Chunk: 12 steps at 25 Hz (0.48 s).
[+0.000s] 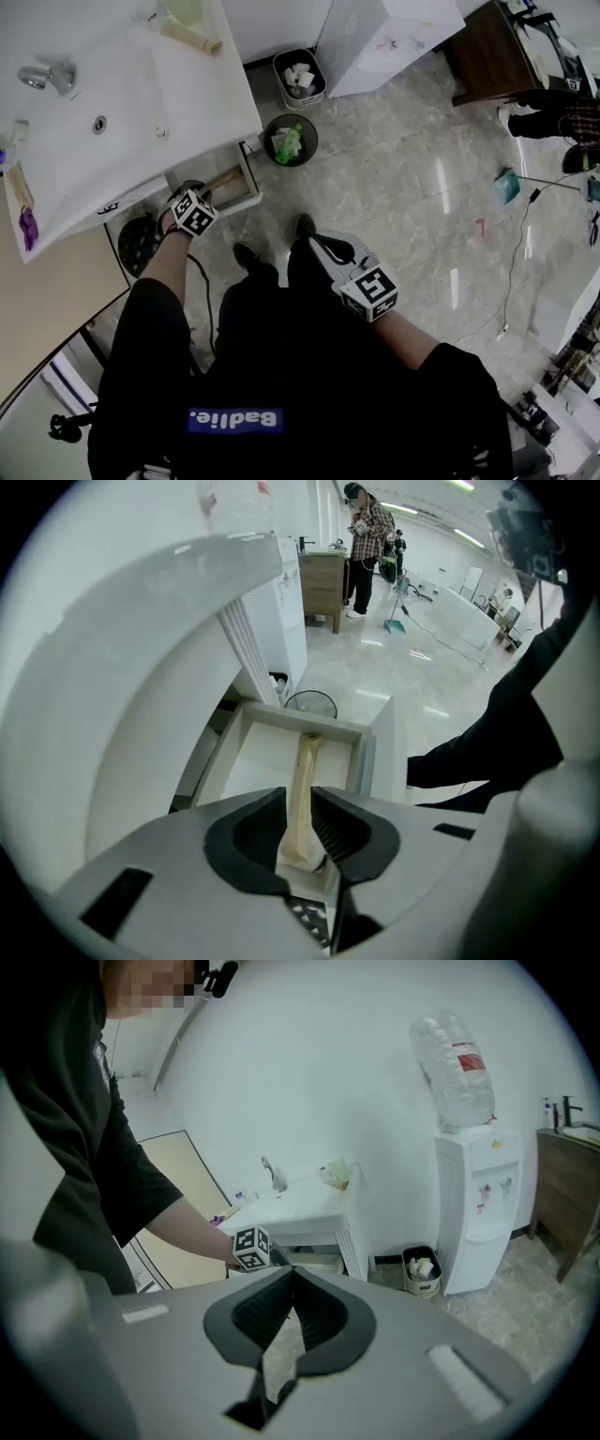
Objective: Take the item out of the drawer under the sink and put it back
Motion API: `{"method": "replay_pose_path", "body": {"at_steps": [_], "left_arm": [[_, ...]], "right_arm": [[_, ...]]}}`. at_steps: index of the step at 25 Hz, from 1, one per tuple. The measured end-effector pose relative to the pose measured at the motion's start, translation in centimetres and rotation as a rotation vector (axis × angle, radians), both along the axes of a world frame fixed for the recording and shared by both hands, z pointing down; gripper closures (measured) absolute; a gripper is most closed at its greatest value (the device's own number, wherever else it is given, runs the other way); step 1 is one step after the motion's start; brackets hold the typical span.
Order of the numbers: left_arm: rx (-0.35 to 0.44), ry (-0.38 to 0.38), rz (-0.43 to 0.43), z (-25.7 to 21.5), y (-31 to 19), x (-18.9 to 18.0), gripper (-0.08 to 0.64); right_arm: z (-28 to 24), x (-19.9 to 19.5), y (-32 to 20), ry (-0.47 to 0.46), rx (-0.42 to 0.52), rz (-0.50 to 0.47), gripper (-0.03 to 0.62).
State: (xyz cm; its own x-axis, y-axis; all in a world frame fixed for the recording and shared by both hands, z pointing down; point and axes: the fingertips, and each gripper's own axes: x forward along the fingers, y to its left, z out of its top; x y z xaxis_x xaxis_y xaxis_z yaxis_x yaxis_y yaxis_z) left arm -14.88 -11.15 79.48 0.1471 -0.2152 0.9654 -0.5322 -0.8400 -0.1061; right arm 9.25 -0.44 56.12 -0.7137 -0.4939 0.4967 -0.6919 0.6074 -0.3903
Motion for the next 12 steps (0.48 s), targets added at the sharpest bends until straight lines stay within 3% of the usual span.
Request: {"method": "replay_pose_path", "body": {"at_steps": [7, 12], "left_arm": [[0.099, 0.188, -0.15, -7.1, 2.3, 1.2, 0.495], [0.145, 0.366, -0.328, -12.3, 4.4, 2.5, 0.495]], "right_arm": [[-2.6, -2.3, -0.9, -0.034, 0.056, -0.046, 0.591], [-4.3, -3.8, -0.7, -0.033, 0.082, -0.084, 0.591]]}}
